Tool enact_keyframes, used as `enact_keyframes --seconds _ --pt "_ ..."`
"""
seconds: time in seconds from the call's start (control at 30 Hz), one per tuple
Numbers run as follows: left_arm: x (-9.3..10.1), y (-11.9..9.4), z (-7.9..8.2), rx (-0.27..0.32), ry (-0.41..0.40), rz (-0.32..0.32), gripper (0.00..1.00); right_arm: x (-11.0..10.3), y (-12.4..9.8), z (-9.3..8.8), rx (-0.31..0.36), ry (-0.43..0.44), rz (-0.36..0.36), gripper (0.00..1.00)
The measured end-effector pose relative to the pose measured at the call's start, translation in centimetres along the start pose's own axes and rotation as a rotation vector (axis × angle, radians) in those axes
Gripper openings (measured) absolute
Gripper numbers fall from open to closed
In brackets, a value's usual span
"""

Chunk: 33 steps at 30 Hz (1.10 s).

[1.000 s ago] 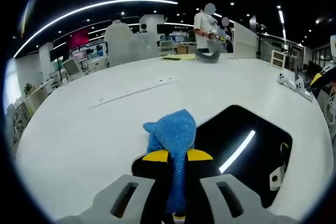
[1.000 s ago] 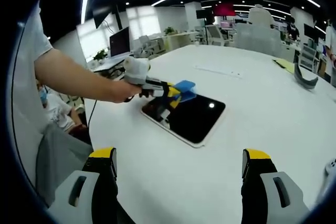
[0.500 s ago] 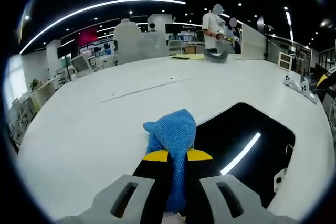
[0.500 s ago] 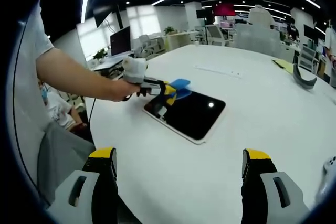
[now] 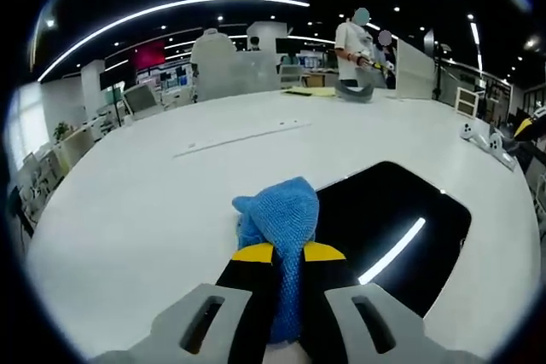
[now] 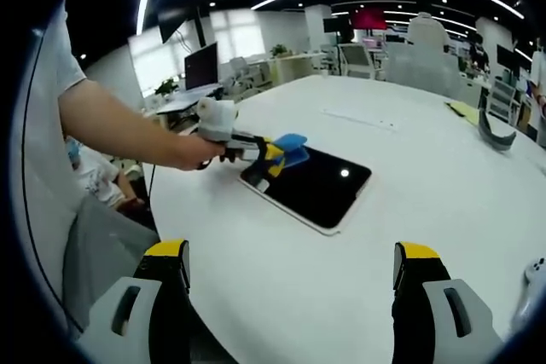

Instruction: Wipe the mirror surface with the cleaning cloth until all visible marks leave the cleaned area.

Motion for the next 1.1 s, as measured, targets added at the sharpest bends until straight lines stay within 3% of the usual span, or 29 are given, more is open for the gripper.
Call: enact_keyframes --seconds 1.1 --pt "2.1 -3.7 -1.8 -0.01 -0.022 0.01 0.07 -1.5 -1.2 -0.5 0.019 -0.023 -0.004 1.0"
Point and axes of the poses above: the point that each gripper's makers call its tool centre point, and the gripper's own axes: y roughly forward along the fingers, x roughly to its right, z roughly out of its top, the point moved 7 cm from there along -y, roughly backward along the fingers, and after that the axes turned 11 degrees about y, right-handed, at the moved point
